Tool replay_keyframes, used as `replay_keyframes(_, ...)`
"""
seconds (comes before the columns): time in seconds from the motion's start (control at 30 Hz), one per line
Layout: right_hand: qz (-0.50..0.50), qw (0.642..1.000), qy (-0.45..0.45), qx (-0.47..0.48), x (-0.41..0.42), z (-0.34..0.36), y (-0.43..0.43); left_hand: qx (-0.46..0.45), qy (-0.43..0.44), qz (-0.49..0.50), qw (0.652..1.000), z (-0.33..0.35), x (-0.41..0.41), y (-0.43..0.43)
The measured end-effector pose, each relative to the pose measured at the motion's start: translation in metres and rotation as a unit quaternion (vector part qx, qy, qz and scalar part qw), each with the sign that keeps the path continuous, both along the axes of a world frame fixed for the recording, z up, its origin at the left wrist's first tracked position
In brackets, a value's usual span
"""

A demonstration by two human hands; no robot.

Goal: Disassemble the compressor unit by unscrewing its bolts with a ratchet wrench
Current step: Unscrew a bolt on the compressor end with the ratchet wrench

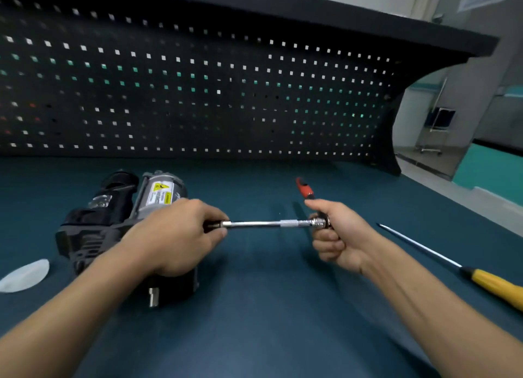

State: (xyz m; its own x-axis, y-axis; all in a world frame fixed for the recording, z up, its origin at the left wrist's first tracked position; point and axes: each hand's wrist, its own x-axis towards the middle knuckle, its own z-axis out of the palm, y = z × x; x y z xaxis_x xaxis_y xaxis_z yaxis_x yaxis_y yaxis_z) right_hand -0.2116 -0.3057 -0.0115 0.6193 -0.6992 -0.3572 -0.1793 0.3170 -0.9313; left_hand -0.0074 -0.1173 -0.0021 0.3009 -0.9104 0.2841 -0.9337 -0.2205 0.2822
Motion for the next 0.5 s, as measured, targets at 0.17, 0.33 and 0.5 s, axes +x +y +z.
replay_keyframes(0.17,-0.012,0.998,-0.023,-0.058,0.000,-0.016,0.004,0.003,-0.001,0.005,1.000,0.002,-0.002,0.001)
replay_keyframes(0.33,-0.026,0.979,-0.085,-0.184,0.001,-0.022,0.001,0.013,-0.021,-0.001,1.000,0.000,0.001,0.000)
replay_keyframes(0.5,-0.029,0.942,-0.115,-0.314,-0.001,-0.026,-0.004,0.029,-0.029,-0.004,0.999,0.001,0.003,-0.002)
